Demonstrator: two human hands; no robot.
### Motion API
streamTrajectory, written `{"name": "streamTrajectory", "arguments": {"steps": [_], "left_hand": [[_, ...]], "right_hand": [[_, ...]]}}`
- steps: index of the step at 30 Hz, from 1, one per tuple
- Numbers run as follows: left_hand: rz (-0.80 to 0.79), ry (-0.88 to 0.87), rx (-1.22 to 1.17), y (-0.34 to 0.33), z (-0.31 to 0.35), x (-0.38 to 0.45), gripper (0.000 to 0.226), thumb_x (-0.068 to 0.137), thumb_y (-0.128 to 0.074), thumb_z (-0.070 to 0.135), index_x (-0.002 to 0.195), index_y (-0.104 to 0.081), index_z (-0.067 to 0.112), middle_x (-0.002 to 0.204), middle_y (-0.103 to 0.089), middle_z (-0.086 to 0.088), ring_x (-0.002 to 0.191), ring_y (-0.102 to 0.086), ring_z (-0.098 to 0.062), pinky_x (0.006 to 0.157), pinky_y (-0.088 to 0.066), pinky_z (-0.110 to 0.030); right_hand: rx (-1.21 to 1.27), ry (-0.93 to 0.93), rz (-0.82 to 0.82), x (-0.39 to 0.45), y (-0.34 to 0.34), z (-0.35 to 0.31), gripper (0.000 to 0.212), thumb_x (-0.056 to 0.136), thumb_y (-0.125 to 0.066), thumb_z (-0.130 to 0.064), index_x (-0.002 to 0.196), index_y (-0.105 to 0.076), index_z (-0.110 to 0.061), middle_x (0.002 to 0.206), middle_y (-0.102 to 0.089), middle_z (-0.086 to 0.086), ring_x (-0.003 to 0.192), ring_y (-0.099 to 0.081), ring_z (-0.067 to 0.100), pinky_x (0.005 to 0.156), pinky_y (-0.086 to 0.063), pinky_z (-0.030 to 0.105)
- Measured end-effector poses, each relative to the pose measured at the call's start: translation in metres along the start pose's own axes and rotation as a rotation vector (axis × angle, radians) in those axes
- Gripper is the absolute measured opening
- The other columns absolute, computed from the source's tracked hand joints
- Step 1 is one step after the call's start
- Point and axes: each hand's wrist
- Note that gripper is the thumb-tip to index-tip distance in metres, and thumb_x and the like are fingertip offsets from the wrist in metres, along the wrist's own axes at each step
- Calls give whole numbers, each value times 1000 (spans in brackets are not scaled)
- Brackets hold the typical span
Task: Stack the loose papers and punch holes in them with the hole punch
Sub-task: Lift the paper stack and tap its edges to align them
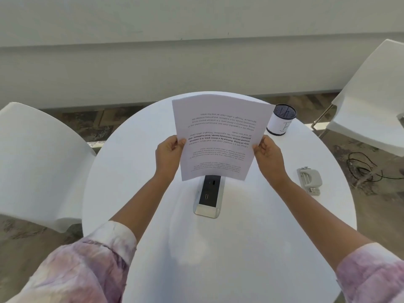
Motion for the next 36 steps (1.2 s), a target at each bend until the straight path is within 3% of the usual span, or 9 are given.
{"name": "streamTrajectory", "arguments": {"steps": [5,10,15,18,20,22,25,31,36], "left_hand": [[-13,-12,-19,-2,0,-1,16,91,-55,22,104,-62,19,100,-67,5,87,-65,-18,75,-54,-31],[45,13,-34,-3,-1,3,14,92,-53,24,87,-63,33,90,-69,7,85,-67,-24,77,-56,-43],[209,187,-235,-2,-9,4,16,92,-52,11,86,-63,21,87,-68,-5,81,-63,-24,73,-57,-37],[343,346,-420,-5,-17,1,15,92,-50,6,86,-61,15,88,-66,-6,82,-62,-21,70,-57,-29],[375,427,-571,-10,-23,-4,18,93,-49,4,83,-60,15,92,-66,-6,82,-63,-19,68,-58,-27],[371,477,-666,-13,-28,-11,18,93,-48,4,85,-59,16,90,-66,-3,79,-64,-15,64,-58,-25],[302,531,-729,-13,-36,-20,15,93,-48,3,88,-58,14,90,-65,-4,76,-64,-14,66,-58,-26],[118,602,-814,14,-46,-10,10,90,-52,3,93,-58,10,90,-70,-7,69,-71,-14,62,-59,-30],[-110,483,-529,45,-48,7,32,91,-52,13,122,-54,4,113,-65,-11,101,-62,-26,72,-58,-32]], "right_hand": [[30,-49,-21,2,1,0,22,93,-45,-4,108,-50,-19,110,-62,-2,103,-60,17,88,-50,32],[-35,-147,78,-5,-3,1,37,90,-52,-8,126,-42,-12,125,-53,-1,114,-50,13,97,-39,27],[-60,-473,79,-23,-13,33,49,90,-56,-16,134,-36,-7,138,-45,12,124,-47,24,102,-37,32],[346,-819,-74,-33,-19,41,56,89,-55,-37,131,-39,-3,124,-54,20,119,-52,30,105,-41,39],[631,-912,-166,-38,-23,38,48,89,-53,-41,120,-48,-5,112,-62,14,106,-60,26,88,-53,32],[720,-869,-124,-36,-26,39,37,92,-53,-29,122,-51,-6,113,-64,10,97,-64,21,70,-58,27],[690,-735,-3,-26,-24,40,30,93,-48,-5,123,-51,-3,112,-63,9,90,-63,19,65,-59,24],[390,-554,35,-12,3,45,21,91,-48,2,109,-58,-4,115,-62,14,100,-61,28,77,-54,30],[285,-423,-18,-9,27,46,21,91,-50,-2,111,-58,-3,103,-67,6,92,-64,20,91,-52,40]]}}
Point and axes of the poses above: each hand's wrist, its own x-axis towards the middle knuckle, its own y-axis out of the back of the hand, z = x × y
